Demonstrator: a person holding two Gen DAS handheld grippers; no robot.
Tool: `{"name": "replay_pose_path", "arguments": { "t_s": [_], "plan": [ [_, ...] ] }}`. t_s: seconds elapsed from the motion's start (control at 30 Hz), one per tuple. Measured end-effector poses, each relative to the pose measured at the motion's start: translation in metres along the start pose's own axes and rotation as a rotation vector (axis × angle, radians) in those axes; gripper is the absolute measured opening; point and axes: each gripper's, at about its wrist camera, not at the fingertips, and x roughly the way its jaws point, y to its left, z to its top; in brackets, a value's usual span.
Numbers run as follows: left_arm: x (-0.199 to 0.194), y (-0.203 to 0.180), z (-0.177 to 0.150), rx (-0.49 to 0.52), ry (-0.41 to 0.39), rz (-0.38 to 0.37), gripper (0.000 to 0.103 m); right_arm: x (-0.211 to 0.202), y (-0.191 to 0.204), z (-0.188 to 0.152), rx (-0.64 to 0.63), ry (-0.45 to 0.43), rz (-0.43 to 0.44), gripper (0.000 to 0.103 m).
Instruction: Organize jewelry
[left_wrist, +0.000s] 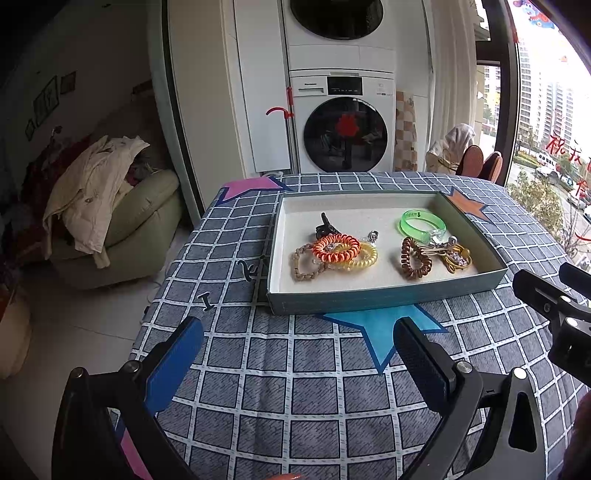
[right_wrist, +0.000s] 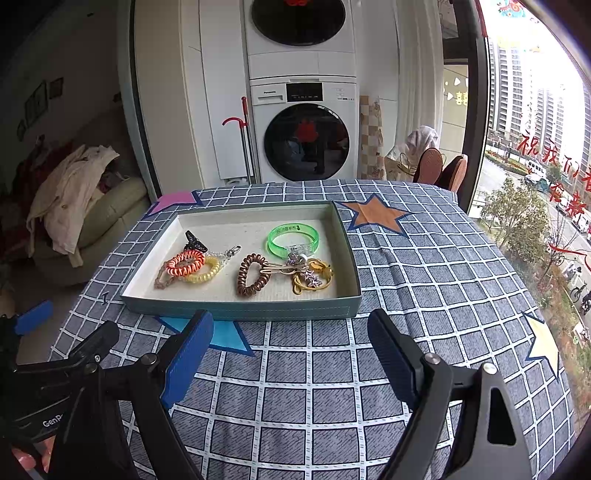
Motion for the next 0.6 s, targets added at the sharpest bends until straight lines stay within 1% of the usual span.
{"name": "replay_pose_path", "arguments": {
  "t_s": [0.6],
  "plan": [
    [0.0021,0.0031,0.0015,-0.004,0.012,0.005,0.103,0.0009,0.0019,-0.0001,0.001,0.004,0.002,0.088]
  ]
}}
